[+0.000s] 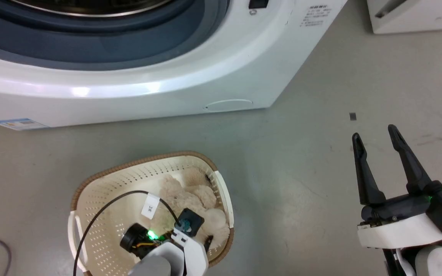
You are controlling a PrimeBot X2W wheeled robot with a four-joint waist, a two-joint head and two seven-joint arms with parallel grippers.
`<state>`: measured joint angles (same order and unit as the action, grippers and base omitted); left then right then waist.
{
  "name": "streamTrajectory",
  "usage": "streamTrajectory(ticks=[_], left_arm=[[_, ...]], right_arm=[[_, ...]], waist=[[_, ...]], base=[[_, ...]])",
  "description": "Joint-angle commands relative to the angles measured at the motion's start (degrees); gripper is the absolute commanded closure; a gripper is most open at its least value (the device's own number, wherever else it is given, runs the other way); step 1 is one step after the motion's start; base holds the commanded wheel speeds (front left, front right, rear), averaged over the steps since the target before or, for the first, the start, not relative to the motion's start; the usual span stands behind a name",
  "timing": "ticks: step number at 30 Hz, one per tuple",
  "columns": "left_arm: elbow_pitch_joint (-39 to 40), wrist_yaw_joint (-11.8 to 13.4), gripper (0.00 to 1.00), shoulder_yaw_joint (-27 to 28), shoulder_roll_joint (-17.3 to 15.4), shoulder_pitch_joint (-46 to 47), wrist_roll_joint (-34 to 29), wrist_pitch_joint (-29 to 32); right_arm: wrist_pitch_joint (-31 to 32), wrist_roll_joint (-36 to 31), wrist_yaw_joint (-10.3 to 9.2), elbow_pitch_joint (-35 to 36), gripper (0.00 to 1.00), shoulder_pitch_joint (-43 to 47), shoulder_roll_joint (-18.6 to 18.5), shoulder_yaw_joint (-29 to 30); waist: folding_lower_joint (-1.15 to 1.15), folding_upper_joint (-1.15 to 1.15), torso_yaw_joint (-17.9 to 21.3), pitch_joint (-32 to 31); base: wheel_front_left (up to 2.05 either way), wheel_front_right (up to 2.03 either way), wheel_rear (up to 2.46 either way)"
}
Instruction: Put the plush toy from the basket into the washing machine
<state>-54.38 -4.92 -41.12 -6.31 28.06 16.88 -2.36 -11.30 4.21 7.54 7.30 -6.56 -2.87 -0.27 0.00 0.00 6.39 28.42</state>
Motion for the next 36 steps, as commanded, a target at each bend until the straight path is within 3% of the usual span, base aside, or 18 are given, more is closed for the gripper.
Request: streamTrajectory(ticks=[1,19,21,22,27,36], left_arm=[[-1.9,0.5,0.00,-1.2,0.0,2.0,0.5,-0.4],[-14.6,4.2,0.00,-8.4,0.7,11.6,4.8,-3.1],[-15.3,4.1,0.06,-8.8,0.7,11.9,5.1,-3.0],[-15.9,3.6,1.00,-9.2,0.8,12.2,5.6,-2.8],[-19.0,3.2,1.00,-11.1,0.8,13.5,7.2,-3.6],[-19.2,3.1,1.00,-10.0,1.2,9.7,9.5,-8.0]], right_arm=[[-0.7,0.5,-0.04,0.5,0.00,-1.2,0.0,0.0],[-2.9,1.7,-0.05,2.0,0.00,-3.5,0.0,-0.5],[-3.0,1.8,-0.05,2.0,0.00,-3.7,0.0,-0.5],[-3.1,1.8,-0.05,2.0,0.00,-3.8,0.0,-0.5],[-3.7,1.9,-0.05,1.8,0.00,-4.1,0.0,-0.6],[-3.7,2.1,-0.05,0.1,0.00,-2.7,0.0,-0.4]], waist=[[0.00,0.00,0.5,1.2],[0.00,0.00,2.2,9.5],[0.00,0.00,2.3,9.8],[0.00,0.00,2.3,10.1],[0.00,0.00,2.4,10.5],[0.00,0.00,1.7,3.5]], base=[[0.00,0.00,0.00],[0.00,0.00,0.00],[0.00,0.00,0.00],[0.00,0.00,0.00],[0.00,0.00,0.00],[0.00,0.00,0.00]])
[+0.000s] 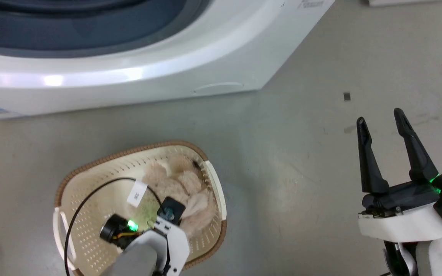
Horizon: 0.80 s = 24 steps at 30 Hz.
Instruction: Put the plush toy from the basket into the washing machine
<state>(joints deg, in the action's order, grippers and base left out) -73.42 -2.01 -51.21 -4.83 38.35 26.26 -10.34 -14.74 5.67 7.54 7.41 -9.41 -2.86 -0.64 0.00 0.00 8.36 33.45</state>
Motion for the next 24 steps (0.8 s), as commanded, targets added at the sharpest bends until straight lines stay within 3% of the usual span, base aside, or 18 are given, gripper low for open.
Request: streamTrajectory(ticks=[1,12,24], left_arm=[[-0.2,0.2,1.00,0.2,-0.2,-1.1,0.3,-0.6],[4.7,1.8,1.00,3.3,-0.6,-7.2,3.1,-4.6],[30.0,7.5,1.00,11.4,-7.7,-18.3,-1.2,-4.6]], right_arm=[[-0.3,0.6,-0.05,-0.2,0.00,0.5,0.0,0.0],[-0.3,0.0,-0.05,-2.1,0.00,5.3,0.0,0.6],[-0.3,-0.4,-0.05,-2.8,0.00,9.5,0.0,0.9]], waist=[[0.00,0.00,-0.5,-2.7],[0.00,0.00,-2.5,-14.1],[0.00,0.00,-4.4,-22.7]], base=[[0.00,0.00,0.00],[0.00,0.00,0.00],[0.00,0.00,0.00]])
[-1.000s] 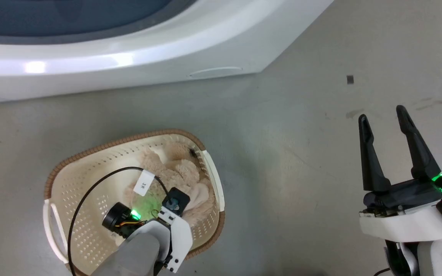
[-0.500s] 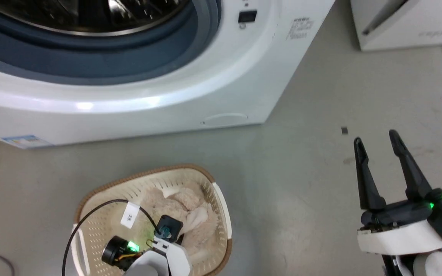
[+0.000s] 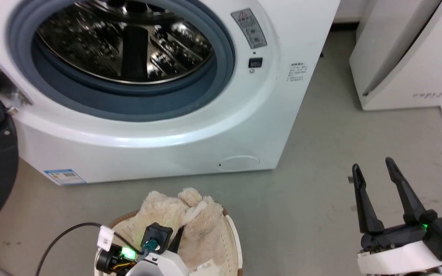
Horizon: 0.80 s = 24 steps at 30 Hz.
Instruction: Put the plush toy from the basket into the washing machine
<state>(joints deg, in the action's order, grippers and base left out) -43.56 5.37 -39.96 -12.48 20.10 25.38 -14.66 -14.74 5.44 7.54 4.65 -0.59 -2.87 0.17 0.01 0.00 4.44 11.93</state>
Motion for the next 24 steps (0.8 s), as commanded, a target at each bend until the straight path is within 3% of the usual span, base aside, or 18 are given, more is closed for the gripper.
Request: streamTrajectory(ticks=[1,14,20,24], left_arm=[[2.4,0.5,1.00,0.9,-0.5,-1.0,-0.8,-0.3],[30.4,3.2,1.00,14.7,-4.9,-6.5,-6.9,-0.3],[39.8,2.5,1.00,20.9,-6.1,-2.5,-8.6,-0.3],[41.7,1.3,1.00,24.4,-7.4,3.1,-8.8,-0.3]], right_arm=[[-0.3,-0.2,-0.05,-0.1,0.00,1.0,0.0,0.1],[-0.3,0.1,-0.05,0.8,0.00,2.2,0.0,0.7],[-0.3,0.2,-0.05,1.7,0.00,0.8,0.0,0.9],[-0.3,0.3,-0.05,2.4,0.00,-0.6,0.0,0.9]], waist=[[-0.01,0.00,-0.6,-1.7],[-0.01,0.00,-0.6,-1.7],[-0.01,0.00,0.8,2.8],[-0.01,0.00,2.2,6.9]], base=[[0.00,0.00,0.00],[0.00,0.00,0.00],[0.00,0.00,0.00],[0.00,0.00,0.00]])
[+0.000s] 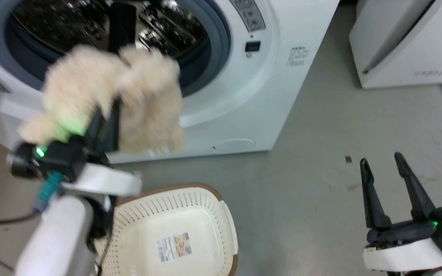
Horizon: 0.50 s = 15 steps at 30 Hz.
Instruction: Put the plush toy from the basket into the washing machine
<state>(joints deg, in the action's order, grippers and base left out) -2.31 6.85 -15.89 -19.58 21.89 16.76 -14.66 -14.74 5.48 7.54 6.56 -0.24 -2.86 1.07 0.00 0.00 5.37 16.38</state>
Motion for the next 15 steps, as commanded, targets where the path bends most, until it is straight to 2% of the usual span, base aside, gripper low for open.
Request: streamTrajectory(ticks=[1,6,12,15], left_arm=[[0.4,-0.5,1.00,1.0,-0.9,3.0,-0.2,-0.3],[-2.1,-2.4,1.00,3.2,-4.0,13.7,-0.6,0.8],[-8.6,-4.8,1.00,4.6,-7.3,28.0,-1.1,2.9],[-11.5,-5.7,1.00,4.6,-7.9,32.9,-1.4,3.1]], right_arm=[[-0.3,0.3,-0.05,0.6,0.00,-1.3,0.0,0.0],[-0.3,0.9,-0.05,1.7,0.00,-3.5,0.0,0.2],[-0.3,2.2,-0.05,3.1,0.00,-5.9,0.0,0.3],[-0.3,2.5,-0.05,3.4,0.00,-6.6,0.0,0.3]], waist=[[0.00,0.00,1.7,3.6],[0.00,0.00,3.8,9.8],[0.00,0.00,6.1,17.0],[0.00,0.00,6.6,19.1]], base=[[0.00,0.00,0.00],[0.00,0.00,0.00],[0.00,0.00,0.00],[0.00,0.00,0.00]])
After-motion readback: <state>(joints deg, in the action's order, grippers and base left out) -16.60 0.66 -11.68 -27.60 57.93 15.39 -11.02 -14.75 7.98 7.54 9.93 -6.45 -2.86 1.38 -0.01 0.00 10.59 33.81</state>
